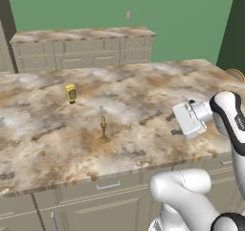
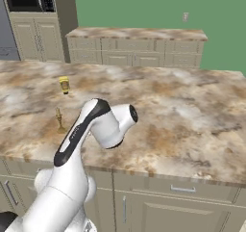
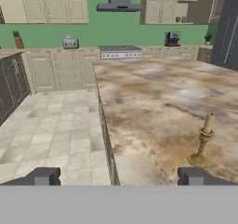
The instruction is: Pick the jar and candle from the dining table and place them in the open cabinet. Close the cabinet after placing the objects.
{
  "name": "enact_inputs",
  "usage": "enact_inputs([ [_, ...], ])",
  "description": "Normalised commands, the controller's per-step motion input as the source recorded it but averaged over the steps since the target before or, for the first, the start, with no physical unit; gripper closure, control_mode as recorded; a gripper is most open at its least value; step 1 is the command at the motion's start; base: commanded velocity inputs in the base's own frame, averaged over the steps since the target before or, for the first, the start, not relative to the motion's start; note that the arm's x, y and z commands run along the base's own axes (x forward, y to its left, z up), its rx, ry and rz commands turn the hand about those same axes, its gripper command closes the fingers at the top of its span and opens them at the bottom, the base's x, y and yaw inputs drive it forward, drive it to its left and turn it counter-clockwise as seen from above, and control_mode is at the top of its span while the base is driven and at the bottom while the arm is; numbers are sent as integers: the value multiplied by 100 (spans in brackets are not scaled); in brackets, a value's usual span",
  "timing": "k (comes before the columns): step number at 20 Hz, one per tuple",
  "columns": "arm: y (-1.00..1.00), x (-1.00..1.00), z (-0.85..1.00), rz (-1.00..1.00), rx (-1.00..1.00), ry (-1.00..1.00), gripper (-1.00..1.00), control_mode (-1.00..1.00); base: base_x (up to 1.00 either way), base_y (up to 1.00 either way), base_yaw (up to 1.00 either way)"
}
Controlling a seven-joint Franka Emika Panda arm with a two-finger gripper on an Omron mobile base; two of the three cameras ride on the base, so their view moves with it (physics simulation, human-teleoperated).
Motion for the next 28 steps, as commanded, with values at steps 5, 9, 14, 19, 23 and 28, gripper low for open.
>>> enact_inputs([
  [5,1,43,-10,10,1,0,-100,-100,0,0,0],
  [9,1,41,-17,8,1,0,-100,-100,0,0,0],
  [14,16,37,-9,3,1,0,-100,-100,0,0,0],
  [19,31,36,-8,0,1,0,-100,-100,0,0,0],
  [23,26,32,-6,0,0,0,-100,-100,0,0,0],
  [28,27,21,-14,0,0,0,-100,-100,0,0,0],
])
